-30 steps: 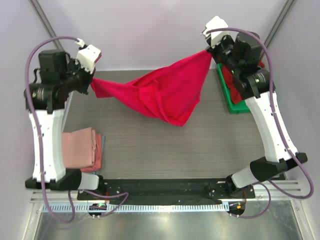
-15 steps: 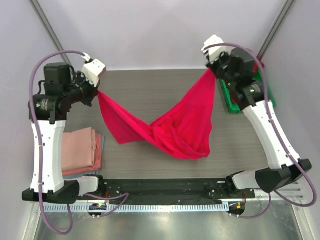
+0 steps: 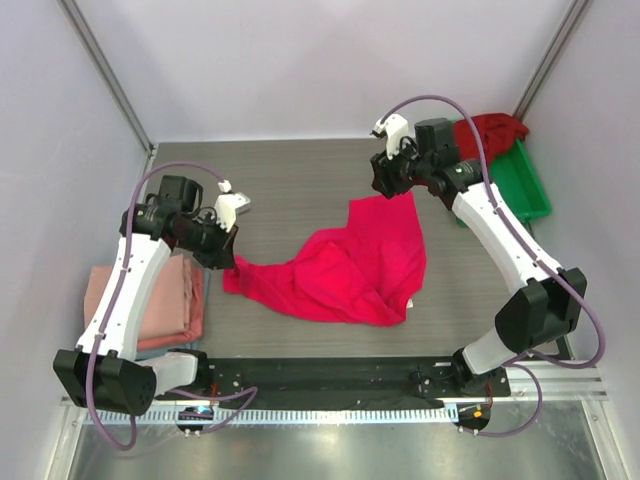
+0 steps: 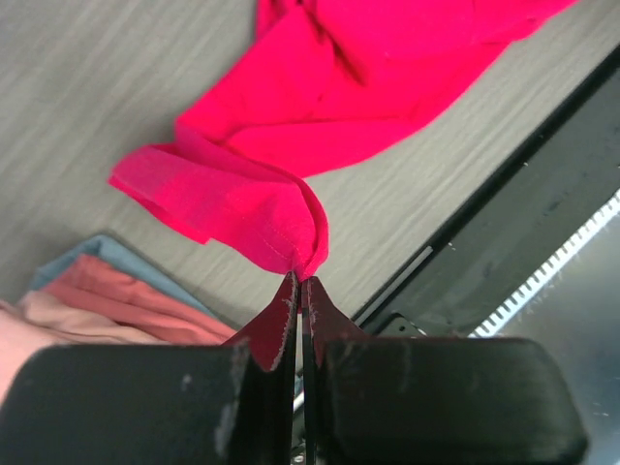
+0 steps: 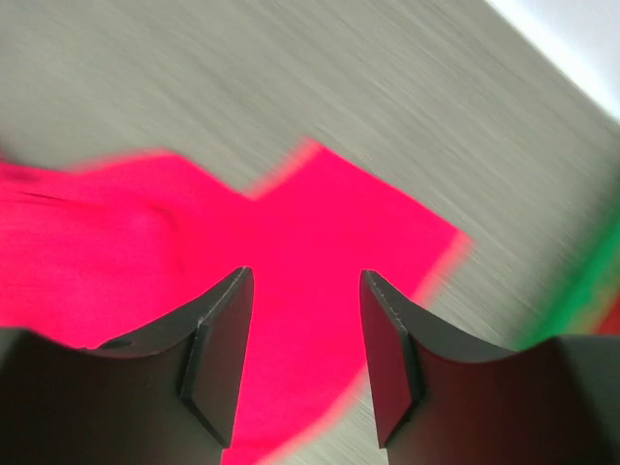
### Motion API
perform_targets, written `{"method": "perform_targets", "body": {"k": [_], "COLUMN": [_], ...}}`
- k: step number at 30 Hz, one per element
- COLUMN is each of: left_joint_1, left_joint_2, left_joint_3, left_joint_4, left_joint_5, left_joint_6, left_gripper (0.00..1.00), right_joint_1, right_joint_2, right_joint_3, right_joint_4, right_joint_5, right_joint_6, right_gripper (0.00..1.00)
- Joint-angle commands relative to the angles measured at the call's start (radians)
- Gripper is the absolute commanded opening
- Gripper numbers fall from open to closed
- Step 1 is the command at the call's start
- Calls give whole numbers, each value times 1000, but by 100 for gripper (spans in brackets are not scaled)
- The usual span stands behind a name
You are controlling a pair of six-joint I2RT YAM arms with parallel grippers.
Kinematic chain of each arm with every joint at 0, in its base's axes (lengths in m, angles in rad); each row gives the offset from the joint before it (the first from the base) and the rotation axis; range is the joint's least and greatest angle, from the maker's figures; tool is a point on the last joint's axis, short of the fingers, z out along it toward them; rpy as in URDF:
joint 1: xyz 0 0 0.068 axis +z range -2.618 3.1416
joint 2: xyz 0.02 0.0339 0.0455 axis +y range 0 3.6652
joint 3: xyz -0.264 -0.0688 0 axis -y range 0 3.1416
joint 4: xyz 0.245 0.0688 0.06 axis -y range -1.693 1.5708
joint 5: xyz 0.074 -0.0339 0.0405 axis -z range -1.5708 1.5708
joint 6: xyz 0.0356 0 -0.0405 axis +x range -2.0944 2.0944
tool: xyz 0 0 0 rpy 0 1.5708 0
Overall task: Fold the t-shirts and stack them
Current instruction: Flatten the tshirt out
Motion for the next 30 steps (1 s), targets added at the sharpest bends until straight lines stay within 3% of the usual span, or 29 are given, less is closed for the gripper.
{"method": "perform_targets", "body": {"k": [1,8,19,30], "left_joint_1": [-1,18,90,118], "left_joint_2": [-48,-68,-53,-36], "left_joint_3": [-30,-57,-47,-64], "left_joint_4": [20,0,-28,-20], "left_joint_5": [64,57,29,19], "left_joint_6": [-36,-55,-45,-36], "left_gripper": [0,0,0,0], "right_joint_1": [36,69,125,128], "right_joint_2": [4,217,545,628], "right_joint_3": [18,6,249,309], "right_joint_4": [-19,-35,-170,-304], "right_joint_5": [-391,-545,-566,-540], "right_joint_6": [225,153,-32,-149], "right_gripper": [52,47,48,48]}}
